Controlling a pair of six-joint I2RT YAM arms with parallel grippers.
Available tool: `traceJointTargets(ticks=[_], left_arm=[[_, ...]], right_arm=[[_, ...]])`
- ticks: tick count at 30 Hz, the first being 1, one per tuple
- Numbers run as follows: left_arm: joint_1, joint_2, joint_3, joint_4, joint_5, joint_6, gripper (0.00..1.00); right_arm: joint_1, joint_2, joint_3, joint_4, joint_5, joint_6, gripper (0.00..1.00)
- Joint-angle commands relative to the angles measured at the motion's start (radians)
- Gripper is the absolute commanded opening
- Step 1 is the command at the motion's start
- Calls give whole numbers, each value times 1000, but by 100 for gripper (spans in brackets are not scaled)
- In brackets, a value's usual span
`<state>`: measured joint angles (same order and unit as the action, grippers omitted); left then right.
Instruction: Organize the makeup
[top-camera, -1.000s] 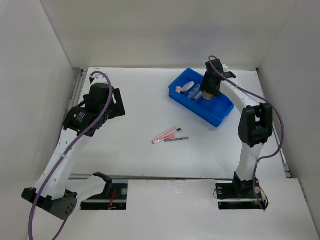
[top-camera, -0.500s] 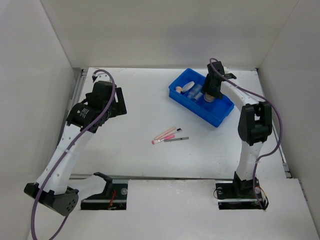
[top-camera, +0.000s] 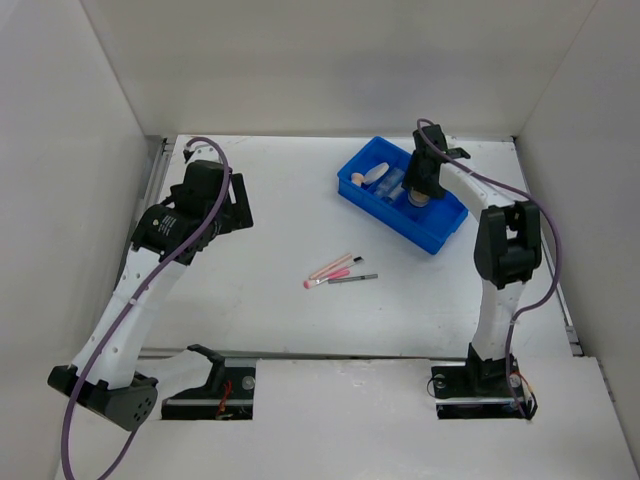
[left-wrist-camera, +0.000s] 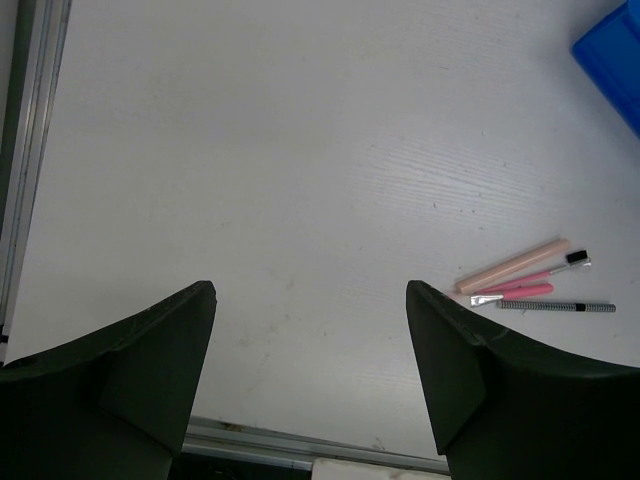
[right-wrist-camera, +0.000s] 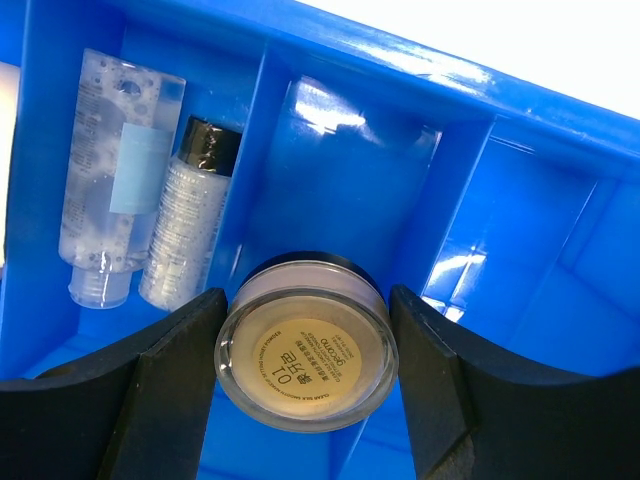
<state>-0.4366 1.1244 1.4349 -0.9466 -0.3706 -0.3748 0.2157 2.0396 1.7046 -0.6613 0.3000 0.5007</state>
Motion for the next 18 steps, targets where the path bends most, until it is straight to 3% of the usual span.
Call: traceJointTargets(ticks=[1,5,7,10,15,18], left_arm=[[1,-5,42,-12,-5,11,74],[1,-14,42,-12,-5,2,74],[1,-14,42,-12,-5,2,74],[1,-14,42,-12,-5,2,74],[1,-14,42,-12,-5,2,74],[1,-23,42,-12,-5,2,74]], right_arm=[[-1,22,30,43,27,-11,56],[-1,22,49,34,27,-21,63],[-1,1,49,34,27,-21,76],[-1,-41,49,34,36,-21,86],[-1,-172,20,34,45,-39,89],[19,-287,-57,57,45,-48,78]])
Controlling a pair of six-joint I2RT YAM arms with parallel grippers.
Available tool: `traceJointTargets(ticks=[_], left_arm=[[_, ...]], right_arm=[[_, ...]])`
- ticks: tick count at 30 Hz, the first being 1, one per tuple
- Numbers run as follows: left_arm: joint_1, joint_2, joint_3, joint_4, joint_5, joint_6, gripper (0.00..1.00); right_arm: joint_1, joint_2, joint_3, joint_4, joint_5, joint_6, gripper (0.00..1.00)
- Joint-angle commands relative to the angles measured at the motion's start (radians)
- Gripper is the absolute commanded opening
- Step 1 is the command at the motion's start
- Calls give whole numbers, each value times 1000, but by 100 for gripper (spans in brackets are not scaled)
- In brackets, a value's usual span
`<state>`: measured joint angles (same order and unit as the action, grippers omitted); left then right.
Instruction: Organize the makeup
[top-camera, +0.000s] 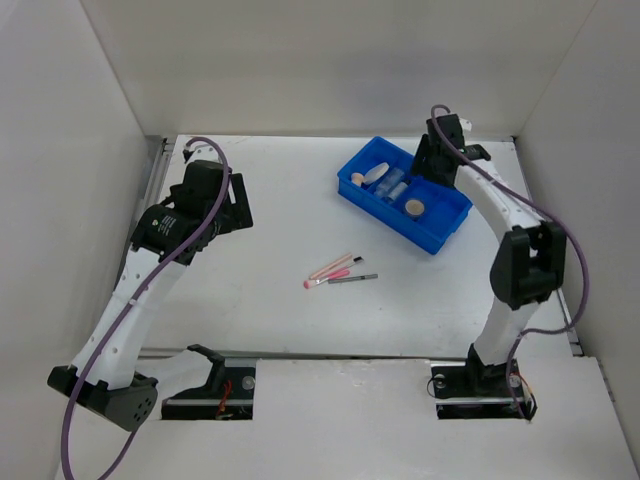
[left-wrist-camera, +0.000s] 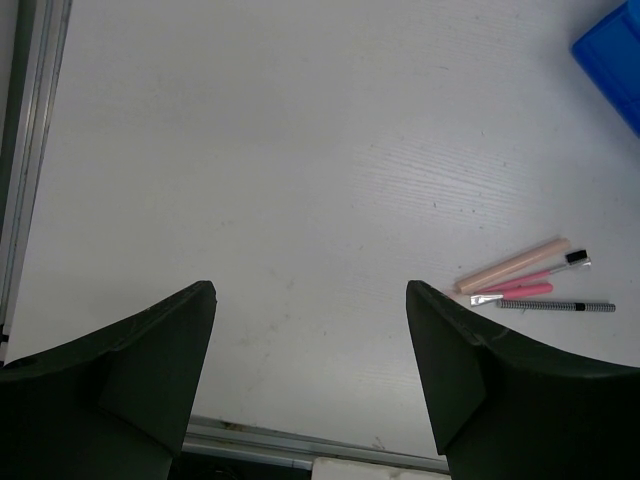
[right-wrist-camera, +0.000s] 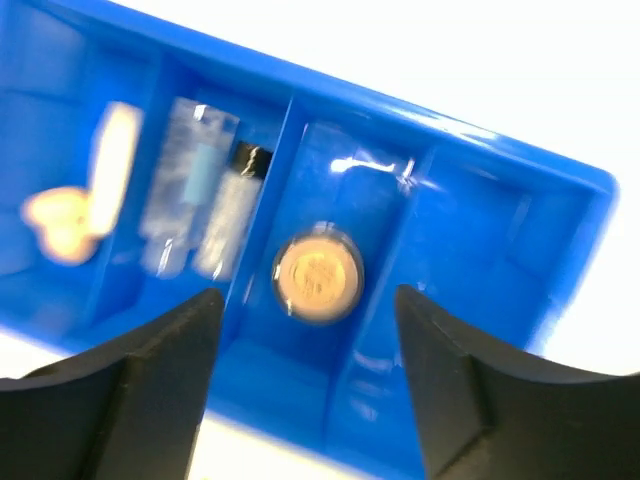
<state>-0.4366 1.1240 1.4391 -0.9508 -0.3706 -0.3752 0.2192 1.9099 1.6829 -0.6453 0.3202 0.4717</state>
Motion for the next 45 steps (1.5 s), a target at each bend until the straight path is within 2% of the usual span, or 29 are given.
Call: traceJointTargets(ticks=[1,2,3,5,6,8,9,11,15,19,25,31,38,45], left_arm=[[1,-32,38,-8,-5,2,74],[1,-32,29,-8,-5,2,74],[1,-41,29,-8,-5,2,74],[1,-41,29,-8,-14,2,74],[1,-41,20,-8,-14,2,74],[1,-50,20,-8,-24,2,74],[1,-50,11,-8,-24,2,74],[1,-50,10,-8,-24,2,74],[1,-72,-9,-8,-24,-8,74],[1,-92,-28,-8,-24,-8,74],[1,-110,-37,-17,-24,-18,74],[1,-119,-37,-26,-34,-8,74],[1,-128,-46,-36,-44,-8,74],[1,-138,-55,-36,-53,10,74]], right_arm=[[29,-191,-64,41,25,-19,73],[70,-225,-125,56,25,-19,69],[95,-285,-155,56,25,-19,56],[179,-334,-215,65,48,4,41],[205,-356,-273,65,48,21,28],[259,-406,-334,56,30,96,16],[308,-420,-394,56,-1,123,15],[354,-442,-448,68,-27,212,17],[443,-442,-531,79,-108,388,40],[500,-381,-577,90,-174,546,49],[500,-235,-577,68,-221,749,49],[500,-117,-555,42,-328,803,49],[500,-107,-555,10,-256,858,45],[491,-144,-546,-24,-178,903,45]])
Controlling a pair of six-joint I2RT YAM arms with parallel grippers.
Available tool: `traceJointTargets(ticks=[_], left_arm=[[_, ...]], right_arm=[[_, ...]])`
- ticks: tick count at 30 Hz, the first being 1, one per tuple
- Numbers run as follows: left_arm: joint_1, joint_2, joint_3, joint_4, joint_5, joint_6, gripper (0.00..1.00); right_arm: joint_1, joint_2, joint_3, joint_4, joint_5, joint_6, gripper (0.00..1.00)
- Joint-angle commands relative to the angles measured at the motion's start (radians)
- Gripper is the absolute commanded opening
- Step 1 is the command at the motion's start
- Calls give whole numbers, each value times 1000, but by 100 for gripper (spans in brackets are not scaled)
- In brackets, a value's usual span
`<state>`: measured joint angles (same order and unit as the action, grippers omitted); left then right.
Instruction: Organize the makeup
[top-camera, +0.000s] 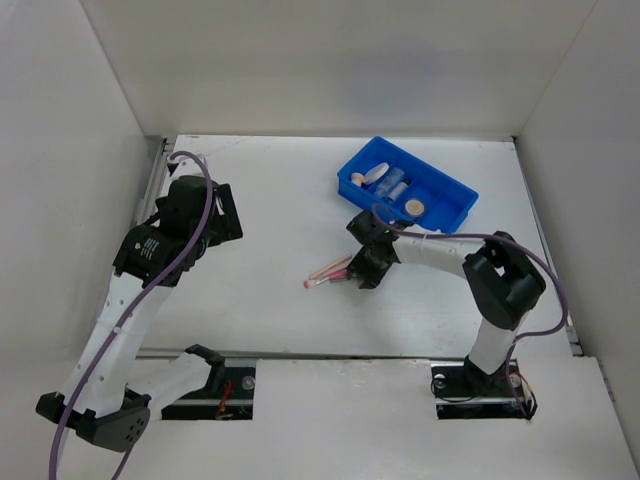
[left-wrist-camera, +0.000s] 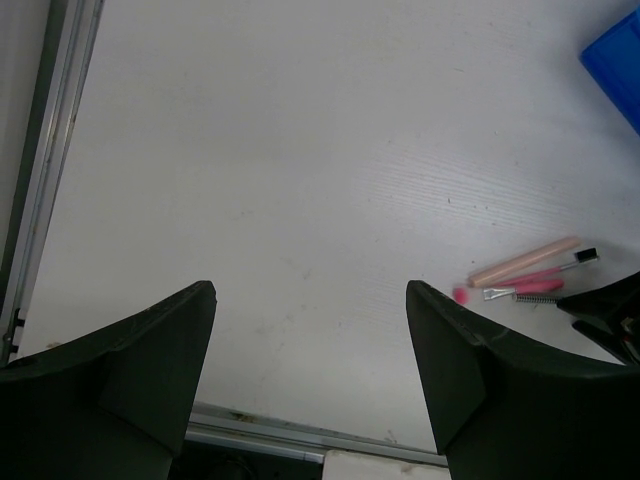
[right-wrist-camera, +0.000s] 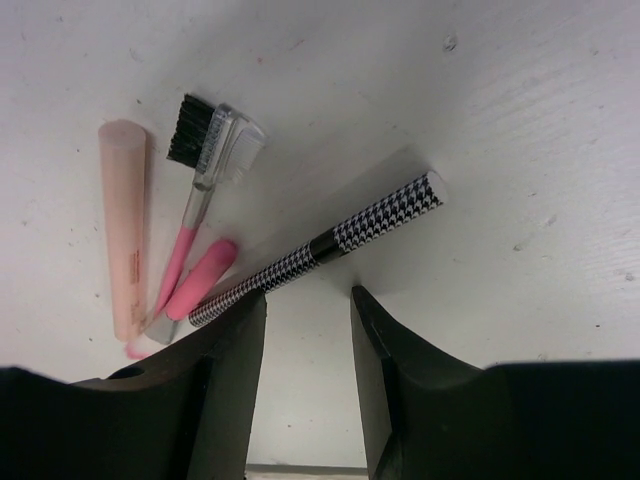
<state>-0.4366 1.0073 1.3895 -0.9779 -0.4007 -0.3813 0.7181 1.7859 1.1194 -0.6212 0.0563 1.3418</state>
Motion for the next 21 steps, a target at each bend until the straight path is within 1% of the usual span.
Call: traceJointTargets(ticks=[1,3,8,13,17,20,21], left_arm=[[1,-21,-6,-8,-23,16,74],[1,-21,3,-8,-23,25,74],[1,-12,3,1,-23,25,74],[1,-12,3,1,-13,35,74],[1,-12,3,10,-13,35,74],[1,-3,-6,10,-13,35,74],[1,-3,-6,10,-13,35,74]], right_arm=[[-8,-29,17,-48,86,33,45],[-31,-45,-6,-48,111,42,45],[-78,-59,-20,-25,102,42,45],[-78,-37,20,-35,102,20,45],[-78,-77,8,-6,123,8,45],[-78,-30,69,-43,137,8,45],[-78,15,89,-78,146,-1,45]])
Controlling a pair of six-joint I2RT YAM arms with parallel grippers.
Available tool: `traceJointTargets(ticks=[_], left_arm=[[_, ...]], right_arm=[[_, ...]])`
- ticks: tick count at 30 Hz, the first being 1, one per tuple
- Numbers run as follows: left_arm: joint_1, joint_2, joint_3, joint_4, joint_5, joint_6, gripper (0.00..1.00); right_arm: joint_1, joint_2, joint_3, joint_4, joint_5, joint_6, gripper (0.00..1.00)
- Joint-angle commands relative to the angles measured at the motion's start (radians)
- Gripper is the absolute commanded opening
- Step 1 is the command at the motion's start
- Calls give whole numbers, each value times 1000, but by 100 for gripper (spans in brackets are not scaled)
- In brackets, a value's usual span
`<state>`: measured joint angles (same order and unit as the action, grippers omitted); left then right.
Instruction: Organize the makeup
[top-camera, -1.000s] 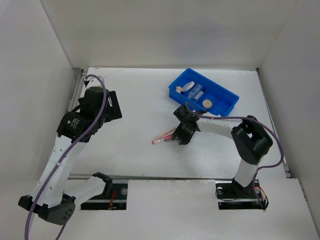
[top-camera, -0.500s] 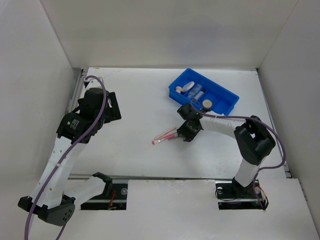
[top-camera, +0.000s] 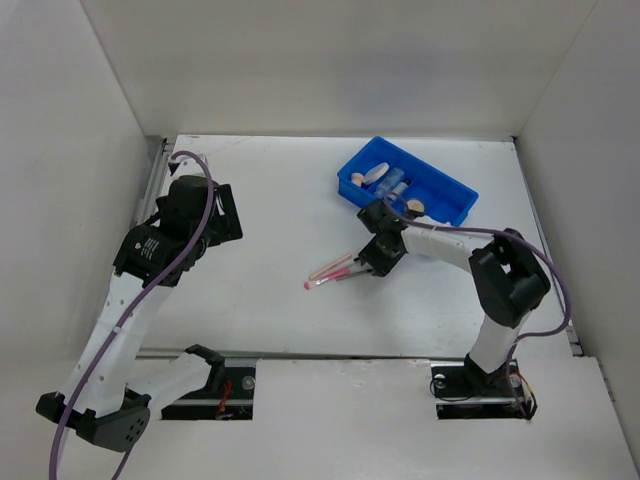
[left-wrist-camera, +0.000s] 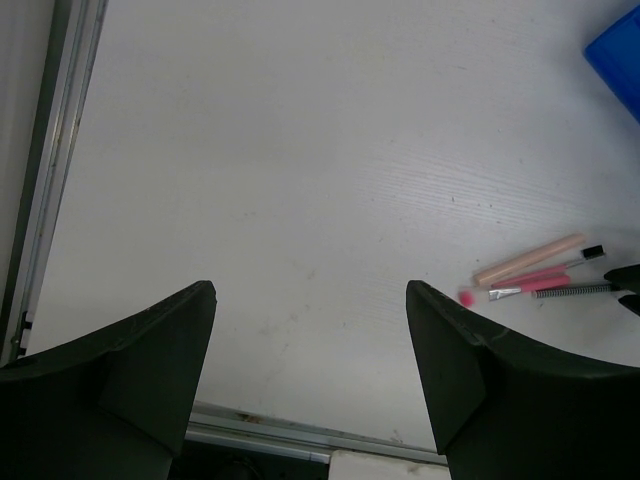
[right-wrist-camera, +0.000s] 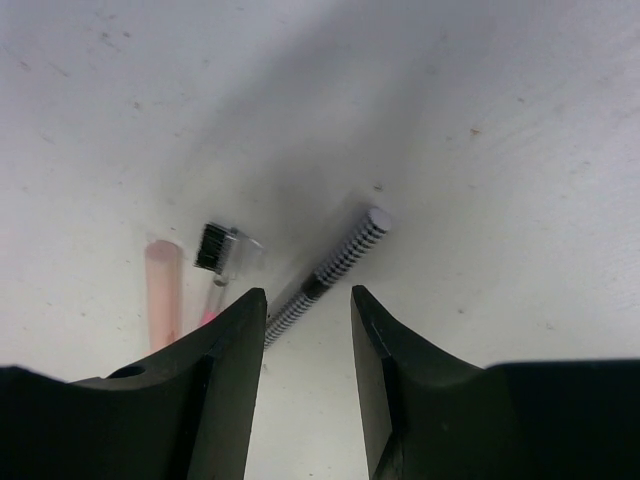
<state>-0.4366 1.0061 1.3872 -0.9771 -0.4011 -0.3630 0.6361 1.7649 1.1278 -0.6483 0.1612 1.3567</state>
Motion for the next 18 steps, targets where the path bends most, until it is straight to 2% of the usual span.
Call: traceJointTargets(ticks=[1,3,9,12,13,18], left_arm=[[1,-1,-4,9,-13,16,74],[1,-1,-4,9,-13,16,74],[1,-1,-4,9,-31,25,74],[1,-1,-4,9,-41,25,74],[1,-1,-4,9,-41,25,74],[1,-1,-13,9,-41,25,74]], right_arm=[[4,59,98,-66,41,-16,45],[4,108,121,-88,41,-16,41],[13,119,96,-88,52,-5,32],[22,119,67,-88,61,5,24],[22,108,43,-97,75,5,17],[22,78,15,-97,110,15,8]])
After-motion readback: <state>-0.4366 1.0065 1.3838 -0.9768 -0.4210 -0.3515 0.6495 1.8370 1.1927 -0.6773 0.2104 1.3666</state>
